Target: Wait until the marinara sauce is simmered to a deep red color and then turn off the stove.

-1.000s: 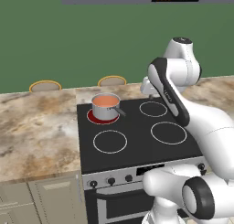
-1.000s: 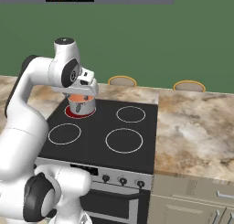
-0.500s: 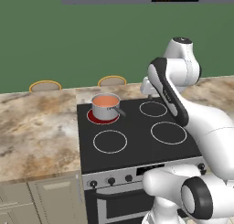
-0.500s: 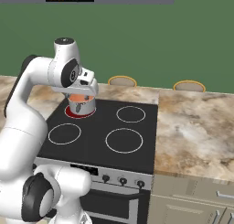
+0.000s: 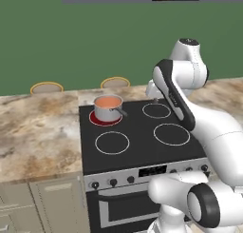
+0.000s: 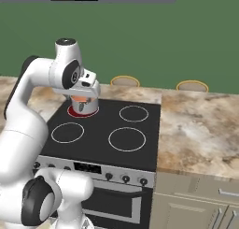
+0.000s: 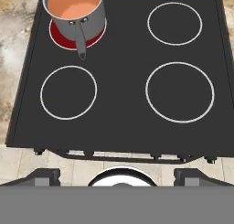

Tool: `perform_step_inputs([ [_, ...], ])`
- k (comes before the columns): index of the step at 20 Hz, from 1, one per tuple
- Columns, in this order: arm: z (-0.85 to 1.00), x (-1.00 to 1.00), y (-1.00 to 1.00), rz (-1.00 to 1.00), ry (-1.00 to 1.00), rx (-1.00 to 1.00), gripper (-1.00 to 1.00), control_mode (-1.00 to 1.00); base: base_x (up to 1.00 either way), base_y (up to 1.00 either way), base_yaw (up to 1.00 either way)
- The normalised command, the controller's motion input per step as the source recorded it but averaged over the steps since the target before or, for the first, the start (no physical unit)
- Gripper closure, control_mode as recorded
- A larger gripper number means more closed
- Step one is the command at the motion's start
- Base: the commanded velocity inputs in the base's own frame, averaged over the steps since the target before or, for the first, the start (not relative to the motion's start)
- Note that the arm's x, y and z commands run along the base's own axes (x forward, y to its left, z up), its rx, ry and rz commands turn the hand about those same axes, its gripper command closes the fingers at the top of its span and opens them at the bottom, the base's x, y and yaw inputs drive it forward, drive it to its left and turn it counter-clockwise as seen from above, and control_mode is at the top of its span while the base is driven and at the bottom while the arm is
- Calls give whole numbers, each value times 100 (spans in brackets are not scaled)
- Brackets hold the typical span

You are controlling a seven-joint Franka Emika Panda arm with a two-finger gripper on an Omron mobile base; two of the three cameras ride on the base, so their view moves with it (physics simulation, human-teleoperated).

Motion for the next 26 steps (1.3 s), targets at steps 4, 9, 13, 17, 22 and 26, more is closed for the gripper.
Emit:
perform_step_inputs([
  [4, 0, 0, 0, 0, 0, 0, -100, 100, -31, -35, 0],
  [9, 0, 0, 0, 0, 0, 0, -100, 100, -6, -38, 0],
  [13, 0, 0, 0, 0, 0, 0, -100, 100, 0, -54, 0],
  [17, 0, 0, 0, 0, 0, 0, -100, 100, 0, -59, 0],
  [22, 0, 0, 0, 0, 0, 0, -100, 100, 0, -47, 0],
  [26, 0, 0, 0, 0, 0, 0, -100, 100, 0, -14, 0],
])
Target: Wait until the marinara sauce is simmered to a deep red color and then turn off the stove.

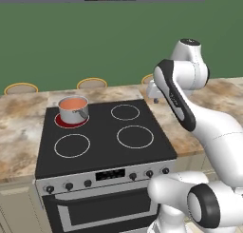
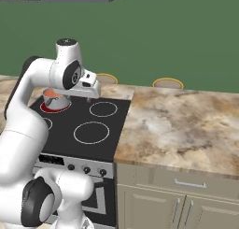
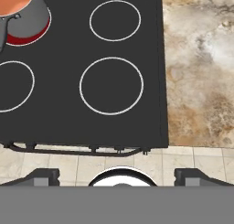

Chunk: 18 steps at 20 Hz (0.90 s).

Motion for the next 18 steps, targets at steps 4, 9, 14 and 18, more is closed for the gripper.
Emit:
perform_step_inputs([
  [4, 0, 0, 0, 0, 0, 0, -100, 100, 1, 0, 0],
  [9, 0, 0, 0, 0, 0, 0, -100, 100, 10, 0, 0],
  [14, 0, 0, 0, 0, 0, 0, -100, 100, 3, 0, 0],
  [18, 0, 0, 0, 0, 0, 0, -100, 100, 0, 0, 0],
])
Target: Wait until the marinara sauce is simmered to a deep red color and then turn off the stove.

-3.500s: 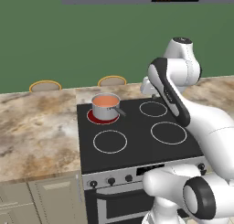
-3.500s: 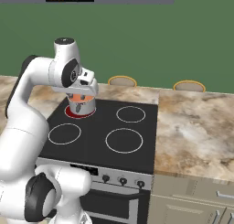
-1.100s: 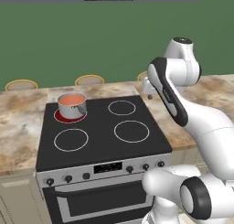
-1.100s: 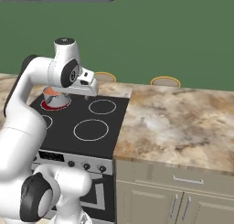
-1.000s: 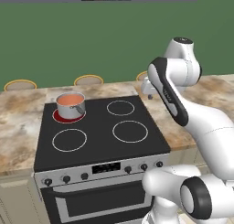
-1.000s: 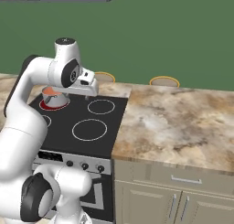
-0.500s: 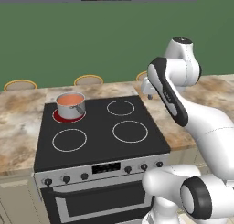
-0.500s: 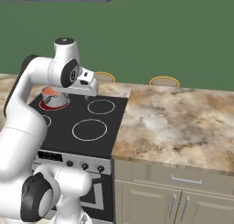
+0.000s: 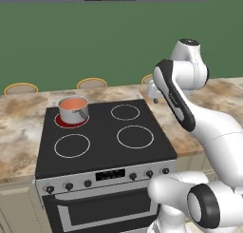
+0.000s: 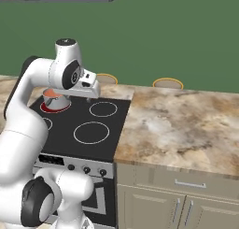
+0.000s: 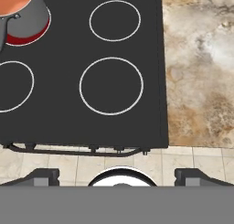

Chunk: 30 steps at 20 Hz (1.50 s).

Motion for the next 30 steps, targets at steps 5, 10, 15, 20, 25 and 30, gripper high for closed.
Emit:
perform_step_inputs([
  [5, -4, 0, 8, 0, 4, 0, -100, -100, 0, 0, 0],
  [10, -27, -9, 41, 0, 2, 0, -100, -100, 0, 0, 0],
  [15, -34, -20, 61, 0, 0, 0, -100, -100, 0, 0, 0],
  [20, -27, -29, 72, 0, 0, 0, -100, -100, 0, 0, 0],
  [25, -8, -27, 62, 0, 0, 0, -100, -100, 0, 0, 0],
  [30, -3, -23, 32, 0, -3, 0, -100, -100, 0, 0, 0],
])
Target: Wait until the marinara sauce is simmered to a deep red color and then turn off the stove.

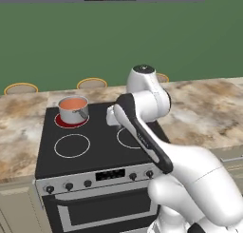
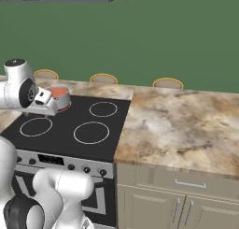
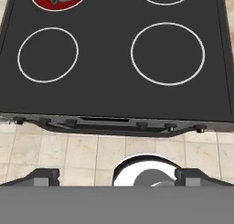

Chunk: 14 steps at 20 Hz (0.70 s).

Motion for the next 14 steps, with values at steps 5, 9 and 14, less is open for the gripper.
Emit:
perform_step_inputs([
  [5, -15, -16, 13, 0, -12, 0, -100, -100, 0, 0, 0],
  [9, -11, -10, 8, 0, -16, 0, -100, -100, 0, 0, 0],
  [14, 0, -9, 23, 0, -13, 0, -100, -100, 0, 0, 0],
])
